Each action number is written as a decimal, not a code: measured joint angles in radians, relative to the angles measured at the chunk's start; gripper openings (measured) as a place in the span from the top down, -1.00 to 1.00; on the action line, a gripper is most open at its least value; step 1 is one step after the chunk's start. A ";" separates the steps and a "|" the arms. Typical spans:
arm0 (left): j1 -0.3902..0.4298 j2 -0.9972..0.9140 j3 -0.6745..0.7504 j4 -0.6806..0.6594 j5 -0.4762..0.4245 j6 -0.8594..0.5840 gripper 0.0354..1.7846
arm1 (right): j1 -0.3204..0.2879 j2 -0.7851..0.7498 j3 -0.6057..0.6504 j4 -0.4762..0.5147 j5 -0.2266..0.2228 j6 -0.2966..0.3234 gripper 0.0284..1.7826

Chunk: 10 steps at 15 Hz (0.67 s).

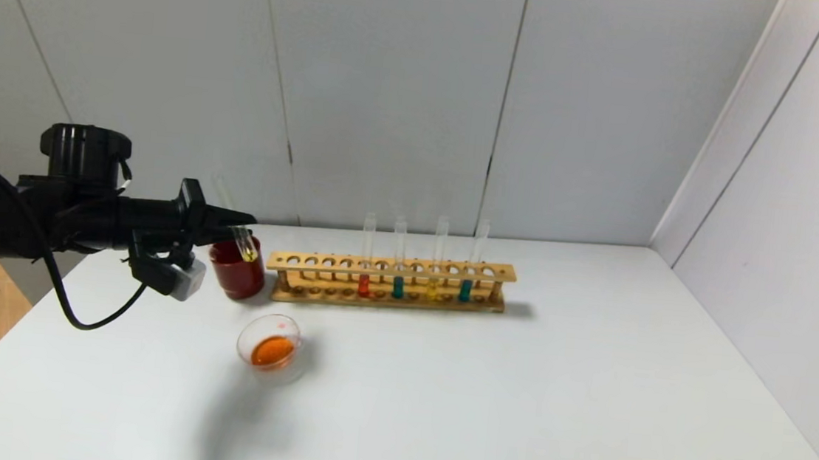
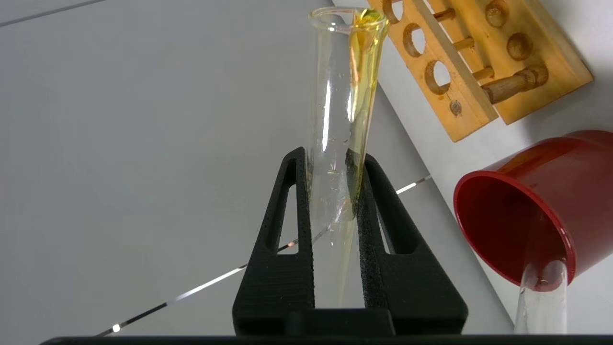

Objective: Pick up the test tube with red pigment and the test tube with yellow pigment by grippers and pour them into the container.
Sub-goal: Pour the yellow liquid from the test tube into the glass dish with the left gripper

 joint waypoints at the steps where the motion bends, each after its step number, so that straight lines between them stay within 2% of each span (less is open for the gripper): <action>1: 0.000 -0.002 -0.005 0.000 0.000 0.010 0.68 | 0.000 0.000 0.000 0.000 0.000 0.000 -0.96; 10: -0.004 -0.015 -0.033 0.021 0.000 0.073 0.68 | 0.000 0.000 0.000 0.000 0.000 0.000 -0.96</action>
